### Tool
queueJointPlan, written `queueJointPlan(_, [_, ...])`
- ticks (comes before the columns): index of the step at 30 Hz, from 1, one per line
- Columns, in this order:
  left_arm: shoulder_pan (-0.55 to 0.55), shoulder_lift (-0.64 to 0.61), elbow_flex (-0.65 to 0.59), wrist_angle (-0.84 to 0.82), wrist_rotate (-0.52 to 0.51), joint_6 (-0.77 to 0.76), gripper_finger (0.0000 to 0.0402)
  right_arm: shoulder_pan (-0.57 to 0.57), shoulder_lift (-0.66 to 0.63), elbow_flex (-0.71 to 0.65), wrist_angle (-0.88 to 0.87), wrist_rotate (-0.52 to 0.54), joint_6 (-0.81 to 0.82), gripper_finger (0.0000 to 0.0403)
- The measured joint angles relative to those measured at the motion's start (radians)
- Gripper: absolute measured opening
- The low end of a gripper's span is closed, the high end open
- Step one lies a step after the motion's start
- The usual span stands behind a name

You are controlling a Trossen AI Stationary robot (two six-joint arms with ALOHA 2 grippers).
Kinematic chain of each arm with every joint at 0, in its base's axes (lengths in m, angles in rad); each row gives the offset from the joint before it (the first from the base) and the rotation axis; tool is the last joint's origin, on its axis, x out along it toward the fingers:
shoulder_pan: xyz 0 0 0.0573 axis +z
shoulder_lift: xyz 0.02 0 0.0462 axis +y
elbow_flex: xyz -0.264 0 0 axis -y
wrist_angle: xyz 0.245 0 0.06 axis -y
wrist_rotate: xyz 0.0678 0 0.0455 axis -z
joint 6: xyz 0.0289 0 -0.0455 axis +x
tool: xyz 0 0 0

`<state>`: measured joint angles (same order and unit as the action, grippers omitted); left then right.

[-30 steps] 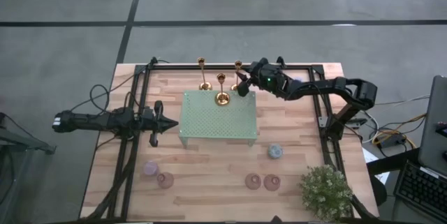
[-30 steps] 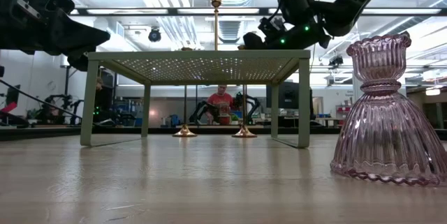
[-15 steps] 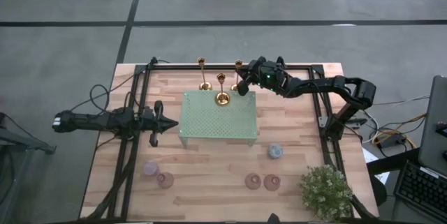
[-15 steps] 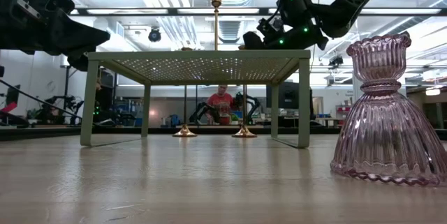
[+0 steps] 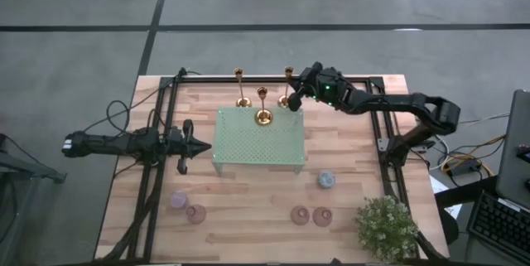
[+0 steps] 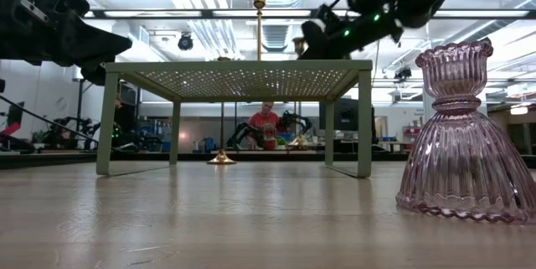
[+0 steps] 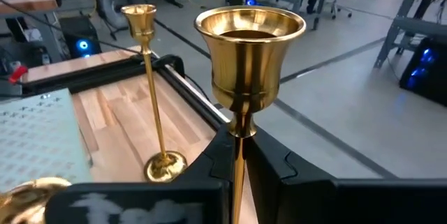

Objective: Pick & Place candle stick holders
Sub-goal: Put the right gold candle holder on the shelf aligned with the other gold candle holder

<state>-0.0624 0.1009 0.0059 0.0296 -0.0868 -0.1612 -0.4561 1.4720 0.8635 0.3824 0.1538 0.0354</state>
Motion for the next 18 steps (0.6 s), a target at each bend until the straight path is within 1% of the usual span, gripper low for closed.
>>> queueJointPlan(4, [0.0,0.0,0.0,0.0,0.0,0.0,0.0014,0.0,-0.121,0.0,-0.08,0.003,-0.027,0.0014])
queueJointPlan(9, [0.0,0.0,0.0,0.0,0.0,0.0,0.0014,0.007,-0.279,0.0,-0.137,0.002,-0.039,0.0014])
queueJointPlan(13, [0.0,0.0,0.0,0.0,0.0,0.0,0.0014,0.04,-0.378,0.0,-0.202,0.0,-0.035,0.0014])
queueJointPlan(15, [0.0,0.0,0.0,0.0,0.0,0.0,0.0014,0.065,-0.417,0.0,-0.219,-0.024,-0.028,0.0014])
queueJointPlan(18, [0.0,0.0,0.0,0.0,0.0,0.0,0.0014,0.104,-0.448,0.0,-0.226,-0.104,-0.017,0.0014])
